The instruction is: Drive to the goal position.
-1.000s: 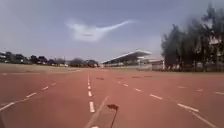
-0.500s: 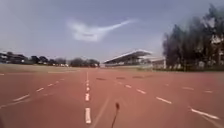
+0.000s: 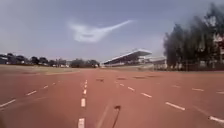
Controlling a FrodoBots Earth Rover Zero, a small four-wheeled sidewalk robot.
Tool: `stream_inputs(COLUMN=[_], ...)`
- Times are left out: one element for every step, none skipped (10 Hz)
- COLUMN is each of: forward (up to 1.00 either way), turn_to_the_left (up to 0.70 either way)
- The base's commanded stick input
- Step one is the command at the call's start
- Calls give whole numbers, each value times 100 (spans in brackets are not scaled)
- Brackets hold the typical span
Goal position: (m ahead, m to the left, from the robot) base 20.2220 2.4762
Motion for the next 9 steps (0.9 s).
stream_inputs(forward=[70,70,70,70,70,70,70,70,70], turn_to_the_left=[-9,-17,-26,-34,-21,-4,0,0,0])
